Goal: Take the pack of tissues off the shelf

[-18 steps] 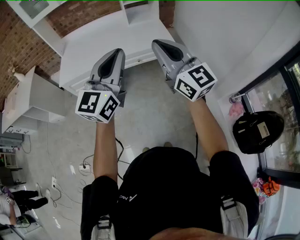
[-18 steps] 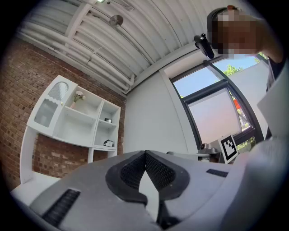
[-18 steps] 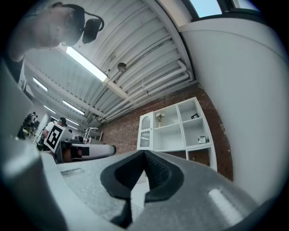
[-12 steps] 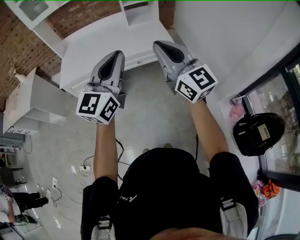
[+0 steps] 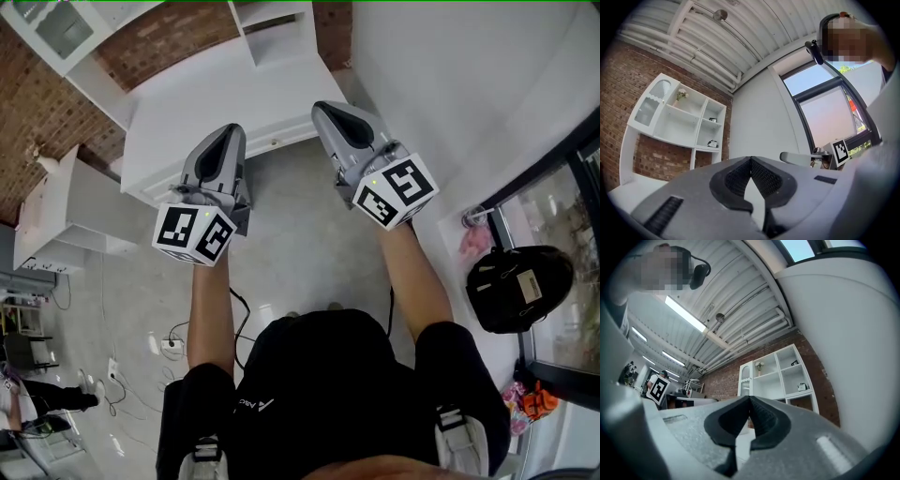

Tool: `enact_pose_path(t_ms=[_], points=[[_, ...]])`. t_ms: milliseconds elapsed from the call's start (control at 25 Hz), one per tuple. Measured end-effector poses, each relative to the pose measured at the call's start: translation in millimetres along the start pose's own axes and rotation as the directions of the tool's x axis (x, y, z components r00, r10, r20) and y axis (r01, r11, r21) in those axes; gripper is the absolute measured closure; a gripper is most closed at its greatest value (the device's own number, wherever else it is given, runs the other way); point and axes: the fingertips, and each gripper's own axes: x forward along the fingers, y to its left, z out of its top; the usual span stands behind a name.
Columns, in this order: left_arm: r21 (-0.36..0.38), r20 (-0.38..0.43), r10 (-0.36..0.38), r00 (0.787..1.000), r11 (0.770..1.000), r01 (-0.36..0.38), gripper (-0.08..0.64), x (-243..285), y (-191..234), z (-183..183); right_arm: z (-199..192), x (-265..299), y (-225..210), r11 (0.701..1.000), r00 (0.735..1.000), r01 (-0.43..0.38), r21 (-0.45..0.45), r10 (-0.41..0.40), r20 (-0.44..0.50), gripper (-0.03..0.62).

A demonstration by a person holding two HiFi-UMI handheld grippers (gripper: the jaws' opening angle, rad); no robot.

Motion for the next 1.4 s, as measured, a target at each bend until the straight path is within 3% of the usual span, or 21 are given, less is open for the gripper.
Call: enact_pose_path(t_ms=[280, 480, 680, 1200, 1400], points=[[-0.001, 0.002, 0.015, 1.0, 1.0, -0.015, 0.561, 44, 15, -8, 1, 19, -48, 1.0, 1.0, 0.015, 0.004, -0.015, 0.014, 0.59], [0.014, 0.034, 0.011, 0.999, 1.0, -0.011, 0.561, 72, 50, -6, -3, 57, -69, 0.999, 1.0, 0.014, -0.032, -0.014, 0.017, 0.589], [0.001, 0.073, -0.017, 0.997, 1.0, 0.017, 0.561, 111, 113, -11, -22, 121, -97, 0.996, 0.999, 0.037, -0.082, -0.037, -0.002, 0.589], [-0.012, 0.081, -0.114, 0.99, 0.993, 0.115, 0.561, 209, 299, -28, -79, 339, -164, 0.984, 0.995, 0.086, -0.159, -0.094, -0.043, 0.589], [-0.034, 0.085, -0.131, 0.988, 0.99, 0.134, 0.561, 245, 339, -35, -90, 382, -201, 0.98, 0.989, 0.13, -0.151, -0.138, -0.044, 0.589]])
